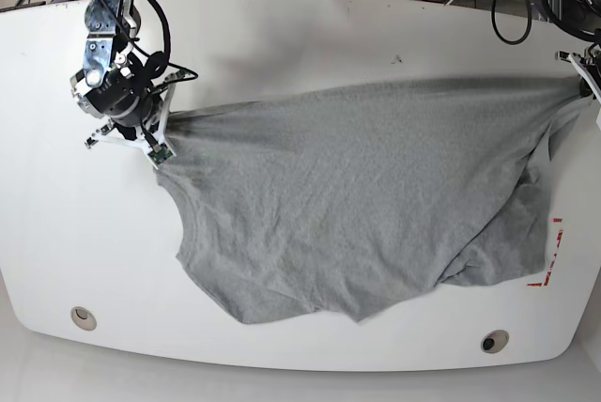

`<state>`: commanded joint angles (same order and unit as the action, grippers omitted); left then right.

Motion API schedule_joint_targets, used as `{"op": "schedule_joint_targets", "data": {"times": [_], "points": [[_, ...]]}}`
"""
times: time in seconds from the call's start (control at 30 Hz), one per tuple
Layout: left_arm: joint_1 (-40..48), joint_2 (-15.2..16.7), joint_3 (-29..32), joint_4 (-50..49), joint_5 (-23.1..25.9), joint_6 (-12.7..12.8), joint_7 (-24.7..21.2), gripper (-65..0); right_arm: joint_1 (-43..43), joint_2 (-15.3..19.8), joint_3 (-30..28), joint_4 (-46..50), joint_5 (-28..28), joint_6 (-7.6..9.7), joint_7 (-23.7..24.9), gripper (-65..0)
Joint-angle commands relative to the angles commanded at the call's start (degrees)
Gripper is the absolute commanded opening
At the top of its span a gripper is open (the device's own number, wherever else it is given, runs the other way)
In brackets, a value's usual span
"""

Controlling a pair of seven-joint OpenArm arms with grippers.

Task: Layout the t-shirt on the table in an organized manner, then fold the t-shirt properly
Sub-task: 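Swing the lifted shirt away from the robot and lay it down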

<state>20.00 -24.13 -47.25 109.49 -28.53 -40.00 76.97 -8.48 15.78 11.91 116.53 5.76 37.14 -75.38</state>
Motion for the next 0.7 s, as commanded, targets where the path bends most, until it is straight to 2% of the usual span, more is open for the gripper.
{"op": "schedule_joint_targets", "data": {"times": [0.57,0.67,0.7], "points": [[9.14,0.88,-0.09,-0.09,0.18,0.00,0.09,-64.2,-8.44,0.00,2.11,-0.26,-0.09,-0.44,0.00,-64.2],[9.58,0.88,0.00,-0.18,0.18,0.00,0.09,-57.5,-8.44,0.00,2.11,-0.35,-0.44,-0.53,0.00,-63.1],[9.85,0.88,0.00,-0.18,0.18,0.00,0.09,-51.7,-8.44,0.00,2.11,-0.35,-0.44,-0.53,0.00,-60.1]]}}
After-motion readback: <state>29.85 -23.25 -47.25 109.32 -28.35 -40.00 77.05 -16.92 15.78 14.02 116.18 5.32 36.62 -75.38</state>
